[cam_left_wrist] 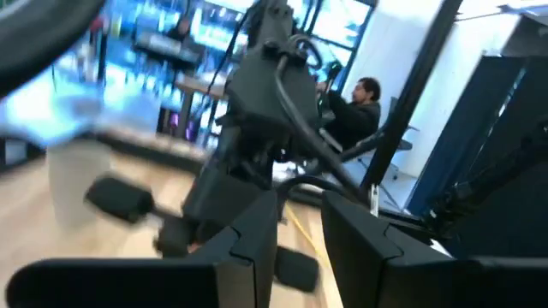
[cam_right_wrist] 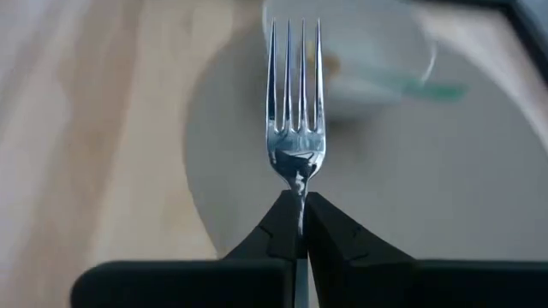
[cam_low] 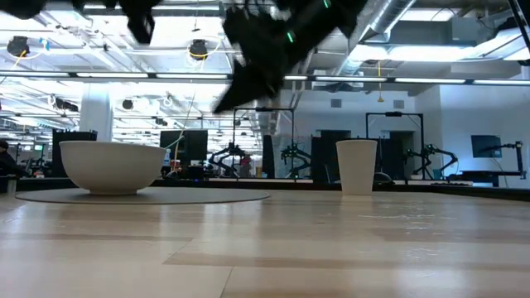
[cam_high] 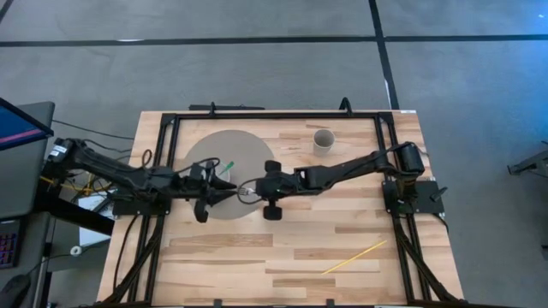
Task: Pick & Place Utensil
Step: Put the orange fork into the bowl
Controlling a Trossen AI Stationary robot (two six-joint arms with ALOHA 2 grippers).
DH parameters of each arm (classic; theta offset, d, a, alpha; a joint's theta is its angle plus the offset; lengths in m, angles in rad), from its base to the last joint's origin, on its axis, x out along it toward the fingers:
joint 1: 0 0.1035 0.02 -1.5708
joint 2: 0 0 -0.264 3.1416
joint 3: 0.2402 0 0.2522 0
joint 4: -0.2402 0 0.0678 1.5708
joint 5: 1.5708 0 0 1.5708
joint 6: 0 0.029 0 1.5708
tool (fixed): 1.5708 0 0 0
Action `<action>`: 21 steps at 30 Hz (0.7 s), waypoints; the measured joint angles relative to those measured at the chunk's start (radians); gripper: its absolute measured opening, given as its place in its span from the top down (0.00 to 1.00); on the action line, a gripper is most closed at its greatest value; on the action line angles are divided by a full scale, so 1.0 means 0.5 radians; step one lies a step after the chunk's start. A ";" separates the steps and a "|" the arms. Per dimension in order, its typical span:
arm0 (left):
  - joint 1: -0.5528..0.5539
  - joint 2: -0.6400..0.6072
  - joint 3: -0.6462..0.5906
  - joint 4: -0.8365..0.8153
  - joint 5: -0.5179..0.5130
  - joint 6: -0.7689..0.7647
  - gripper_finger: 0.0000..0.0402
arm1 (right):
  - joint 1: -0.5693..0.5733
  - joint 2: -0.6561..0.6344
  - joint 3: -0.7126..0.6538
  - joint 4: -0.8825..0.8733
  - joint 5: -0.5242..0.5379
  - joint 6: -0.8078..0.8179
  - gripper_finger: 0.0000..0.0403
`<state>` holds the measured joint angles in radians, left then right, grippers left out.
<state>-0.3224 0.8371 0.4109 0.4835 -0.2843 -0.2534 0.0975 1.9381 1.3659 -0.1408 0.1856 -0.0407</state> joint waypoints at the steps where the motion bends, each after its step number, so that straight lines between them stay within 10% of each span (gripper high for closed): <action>1: -0.009 0.000 0.036 0.000 0.000 0.091 0.76 | 0.001 0.000 0.069 -0.032 0.000 0.033 0.99; 21: -0.040 0.032 0.104 -0.266 -0.021 0.166 0.76 | -0.031 -0.221 0.272 0.017 1.039 0.307 0.98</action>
<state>-0.3424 0.8533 0.4629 0.3506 -0.2949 -0.1705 0.0820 1.8274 1.5021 -0.1325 0.7050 0.1127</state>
